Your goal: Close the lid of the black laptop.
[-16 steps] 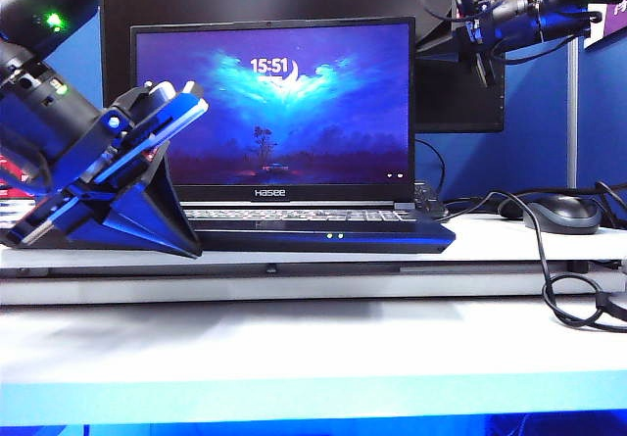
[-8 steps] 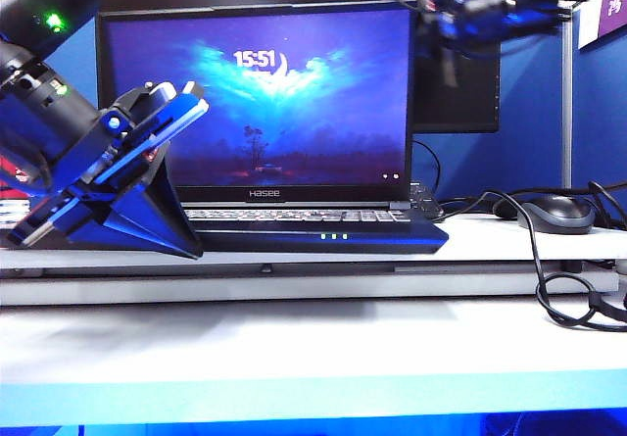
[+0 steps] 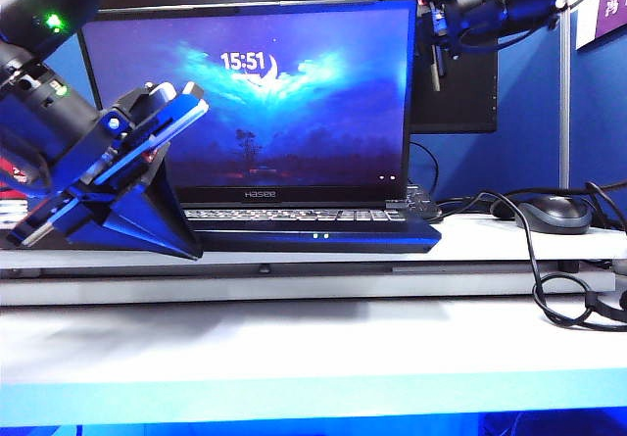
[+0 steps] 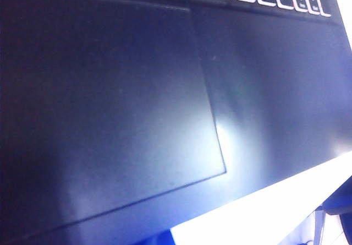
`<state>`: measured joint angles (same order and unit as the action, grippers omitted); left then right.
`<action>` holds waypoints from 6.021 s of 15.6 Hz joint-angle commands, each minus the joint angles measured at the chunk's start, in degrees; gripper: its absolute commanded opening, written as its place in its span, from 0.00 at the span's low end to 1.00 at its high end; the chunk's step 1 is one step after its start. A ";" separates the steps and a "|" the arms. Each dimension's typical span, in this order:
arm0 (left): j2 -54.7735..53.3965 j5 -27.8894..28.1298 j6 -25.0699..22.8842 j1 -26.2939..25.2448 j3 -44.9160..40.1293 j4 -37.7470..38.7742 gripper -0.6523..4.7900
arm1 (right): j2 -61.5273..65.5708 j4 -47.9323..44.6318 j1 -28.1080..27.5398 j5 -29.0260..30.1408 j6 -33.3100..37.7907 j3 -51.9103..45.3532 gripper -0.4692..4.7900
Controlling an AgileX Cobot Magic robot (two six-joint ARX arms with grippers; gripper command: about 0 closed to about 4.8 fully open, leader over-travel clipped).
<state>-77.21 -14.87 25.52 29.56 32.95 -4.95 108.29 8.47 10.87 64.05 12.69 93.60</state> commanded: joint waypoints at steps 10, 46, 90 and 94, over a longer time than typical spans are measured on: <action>0.31 1.16 -0.04 -0.13 0.52 -4.31 0.11 | -1.95 27.58 1.09 -4.17 -17.42 0.15 0.08; 0.33 -18.08 -4.39 -0.13 0.52 -4.17 0.11 | -5.49 44.87 9.84 -12.09 -25.35 0.07 0.08; 3.83 17.88 -16.11 -0.22 12.35 9.16 0.11 | -5.42 41.62 13.49 -17.79 -24.92 -7.54 0.08; 3.78 17.88 -16.09 -0.22 11.47 9.09 0.11 | -5.42 39.71 13.49 -17.86 -24.92 -11.61 0.08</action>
<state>-73.56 2.83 9.67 29.30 44.91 4.51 103.13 49.54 24.25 45.82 -12.01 82.13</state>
